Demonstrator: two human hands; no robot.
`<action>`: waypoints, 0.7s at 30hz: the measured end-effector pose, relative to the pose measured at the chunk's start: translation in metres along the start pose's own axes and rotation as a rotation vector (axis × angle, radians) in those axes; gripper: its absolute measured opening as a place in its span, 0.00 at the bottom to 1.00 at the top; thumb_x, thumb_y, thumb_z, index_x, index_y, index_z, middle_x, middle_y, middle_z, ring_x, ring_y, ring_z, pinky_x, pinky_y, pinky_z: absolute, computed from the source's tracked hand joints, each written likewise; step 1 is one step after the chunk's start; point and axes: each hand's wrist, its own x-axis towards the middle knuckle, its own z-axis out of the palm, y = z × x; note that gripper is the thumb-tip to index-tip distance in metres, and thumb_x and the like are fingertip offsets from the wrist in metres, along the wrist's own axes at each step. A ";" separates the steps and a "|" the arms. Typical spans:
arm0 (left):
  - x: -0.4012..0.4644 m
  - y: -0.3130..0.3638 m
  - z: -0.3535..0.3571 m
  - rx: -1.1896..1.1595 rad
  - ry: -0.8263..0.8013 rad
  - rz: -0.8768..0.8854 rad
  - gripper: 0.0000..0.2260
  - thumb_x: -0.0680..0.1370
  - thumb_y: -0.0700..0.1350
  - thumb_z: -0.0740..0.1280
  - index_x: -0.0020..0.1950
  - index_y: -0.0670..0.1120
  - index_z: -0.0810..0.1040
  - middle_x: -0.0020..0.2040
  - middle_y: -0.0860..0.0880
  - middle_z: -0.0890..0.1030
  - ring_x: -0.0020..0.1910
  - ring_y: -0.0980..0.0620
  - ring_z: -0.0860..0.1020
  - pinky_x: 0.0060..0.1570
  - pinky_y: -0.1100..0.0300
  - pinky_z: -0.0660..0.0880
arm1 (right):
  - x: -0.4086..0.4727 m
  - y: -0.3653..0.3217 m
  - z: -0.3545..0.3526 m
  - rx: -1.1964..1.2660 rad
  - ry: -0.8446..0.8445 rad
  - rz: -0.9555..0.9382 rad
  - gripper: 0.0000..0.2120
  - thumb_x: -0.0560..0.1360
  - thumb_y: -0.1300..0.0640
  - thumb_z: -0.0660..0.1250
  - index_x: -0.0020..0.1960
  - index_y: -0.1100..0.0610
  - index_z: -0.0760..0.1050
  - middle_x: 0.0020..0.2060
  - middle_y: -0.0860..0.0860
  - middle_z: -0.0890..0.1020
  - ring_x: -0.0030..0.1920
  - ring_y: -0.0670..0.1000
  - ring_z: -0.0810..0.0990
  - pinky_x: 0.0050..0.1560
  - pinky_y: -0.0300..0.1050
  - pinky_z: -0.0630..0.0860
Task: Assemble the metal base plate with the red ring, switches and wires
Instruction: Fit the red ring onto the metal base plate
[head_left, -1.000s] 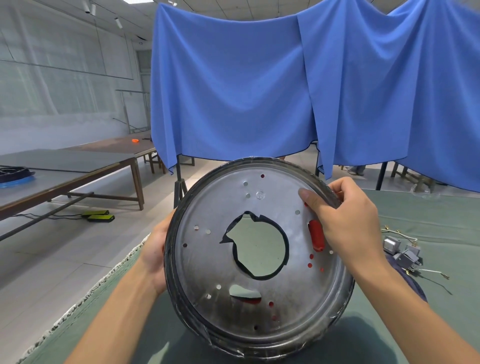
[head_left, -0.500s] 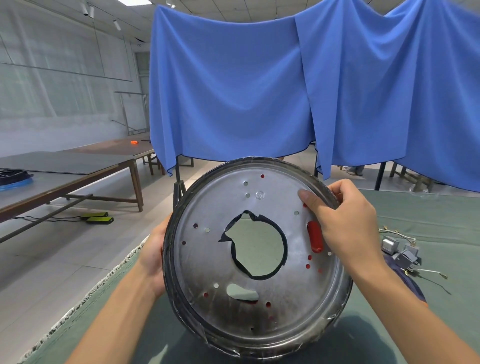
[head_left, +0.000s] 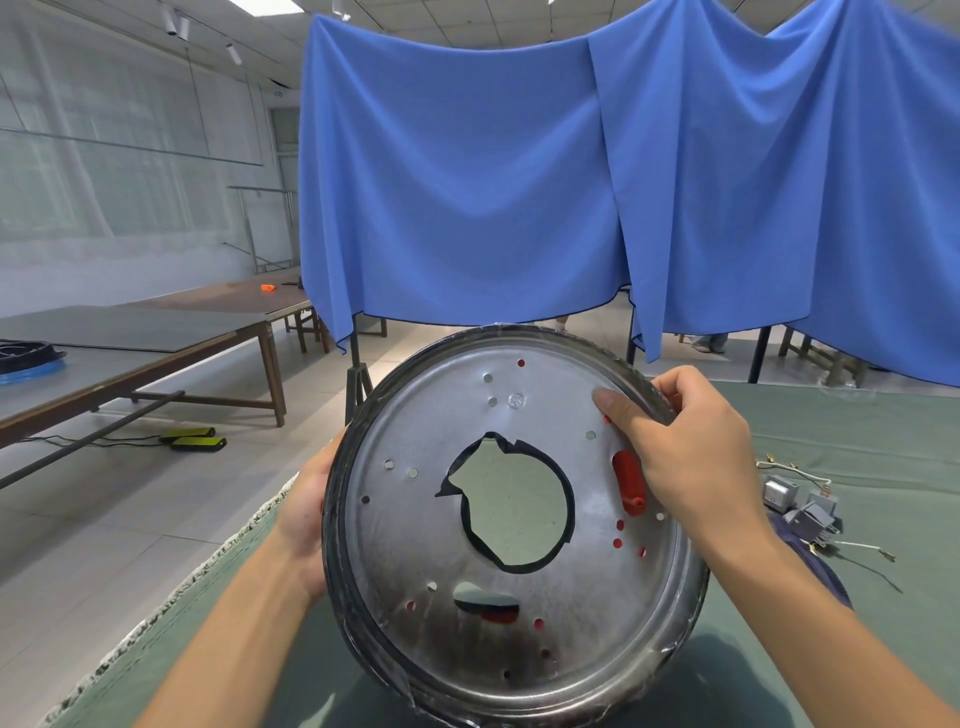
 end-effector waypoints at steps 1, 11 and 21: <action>0.002 -0.002 -0.003 0.048 0.087 0.042 0.19 0.74 0.52 0.62 0.33 0.41 0.85 0.34 0.44 0.84 0.31 0.49 0.83 0.30 0.59 0.79 | 0.000 0.000 0.000 -0.001 0.000 0.000 0.19 0.69 0.37 0.69 0.39 0.51 0.69 0.37 0.49 0.77 0.38 0.50 0.75 0.34 0.46 0.69; -0.005 -0.001 0.003 0.112 0.163 0.101 0.17 0.71 0.54 0.65 0.28 0.45 0.84 0.29 0.47 0.82 0.25 0.51 0.81 0.24 0.60 0.77 | 0.002 0.000 -0.001 -0.008 0.003 0.001 0.18 0.70 0.37 0.69 0.40 0.51 0.70 0.38 0.49 0.78 0.38 0.50 0.75 0.33 0.46 0.69; -0.010 0.000 0.014 0.148 0.172 0.064 0.17 0.48 0.54 0.82 0.27 0.45 0.83 0.28 0.48 0.82 0.25 0.52 0.80 0.22 0.60 0.76 | -0.001 -0.003 -0.002 -0.013 0.008 -0.020 0.18 0.70 0.37 0.69 0.40 0.51 0.70 0.37 0.49 0.77 0.38 0.49 0.75 0.33 0.46 0.68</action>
